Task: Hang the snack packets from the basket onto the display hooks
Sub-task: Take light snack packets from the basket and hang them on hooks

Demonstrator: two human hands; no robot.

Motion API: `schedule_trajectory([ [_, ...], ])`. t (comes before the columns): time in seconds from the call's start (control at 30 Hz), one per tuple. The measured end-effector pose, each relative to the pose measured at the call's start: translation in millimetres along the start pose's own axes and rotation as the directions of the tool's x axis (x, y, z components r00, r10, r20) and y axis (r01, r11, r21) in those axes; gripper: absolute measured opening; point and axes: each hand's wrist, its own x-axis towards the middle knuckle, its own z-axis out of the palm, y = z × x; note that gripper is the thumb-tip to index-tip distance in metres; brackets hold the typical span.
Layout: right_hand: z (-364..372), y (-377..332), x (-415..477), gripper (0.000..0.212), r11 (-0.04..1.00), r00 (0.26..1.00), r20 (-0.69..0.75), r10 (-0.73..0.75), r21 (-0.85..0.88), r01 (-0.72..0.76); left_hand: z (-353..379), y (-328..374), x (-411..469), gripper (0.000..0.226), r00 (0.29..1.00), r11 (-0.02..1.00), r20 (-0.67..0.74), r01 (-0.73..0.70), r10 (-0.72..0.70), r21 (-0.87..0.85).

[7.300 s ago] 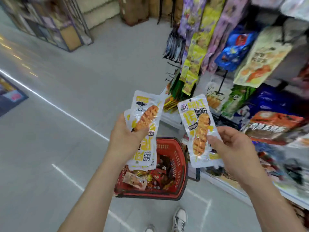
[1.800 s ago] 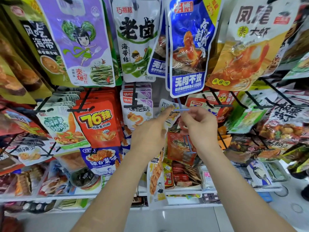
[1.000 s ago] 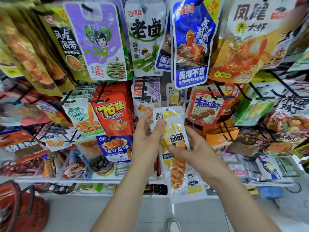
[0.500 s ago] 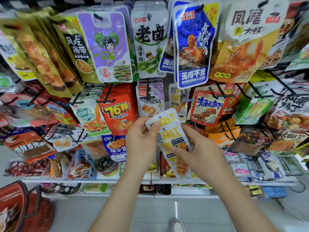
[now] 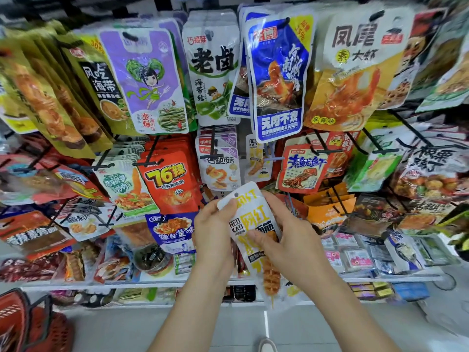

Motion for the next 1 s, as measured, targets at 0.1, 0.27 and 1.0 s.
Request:
schedule_trajectory([
  [0.1,0,9,-4,0.067,0.963,1.000,0.000,0.026,0.269,-0.025,4,14,-4,0.013,0.968,0.962,0.151,0.223,-0.200,-0.158],
  [0.27,-3,12,0,0.045,0.908,0.994,0.016,0.113,0.406,-0.109,9,14,-3,0.016,0.957,0.948,0.168,0.265,-0.237,-0.177],
  [1.0,-23,21,92,0.012,0.619,0.931,0.013,0.366,0.743,-0.254,18,0,34,0.034,0.862,0.729,0.360,-0.497,0.356,0.471],
])
